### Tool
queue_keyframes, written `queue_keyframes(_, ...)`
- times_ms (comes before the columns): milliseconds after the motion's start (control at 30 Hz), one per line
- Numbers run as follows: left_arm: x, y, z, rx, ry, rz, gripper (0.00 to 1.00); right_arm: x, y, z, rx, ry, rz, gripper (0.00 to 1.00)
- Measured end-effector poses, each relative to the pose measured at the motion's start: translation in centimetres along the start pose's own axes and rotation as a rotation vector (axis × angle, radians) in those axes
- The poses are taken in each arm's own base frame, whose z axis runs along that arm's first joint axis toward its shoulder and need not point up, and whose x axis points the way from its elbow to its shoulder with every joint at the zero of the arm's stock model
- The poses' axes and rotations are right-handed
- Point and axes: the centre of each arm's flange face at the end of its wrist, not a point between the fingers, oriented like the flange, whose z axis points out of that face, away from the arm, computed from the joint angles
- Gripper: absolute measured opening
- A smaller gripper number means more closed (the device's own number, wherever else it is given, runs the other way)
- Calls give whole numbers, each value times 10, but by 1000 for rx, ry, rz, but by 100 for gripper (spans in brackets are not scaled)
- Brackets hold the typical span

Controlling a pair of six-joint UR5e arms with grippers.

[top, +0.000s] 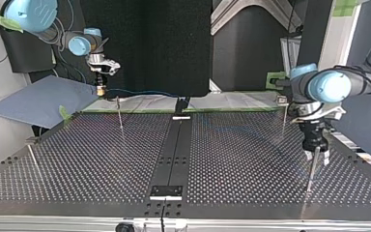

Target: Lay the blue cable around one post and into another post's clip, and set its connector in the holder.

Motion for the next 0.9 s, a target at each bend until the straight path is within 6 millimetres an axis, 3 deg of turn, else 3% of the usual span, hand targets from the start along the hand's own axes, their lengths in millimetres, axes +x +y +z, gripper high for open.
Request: queue_keyframes(900, 50, 35, -59, -75, 70, 28, 100, 0, -9, 0, 49, -4, 5, 0)
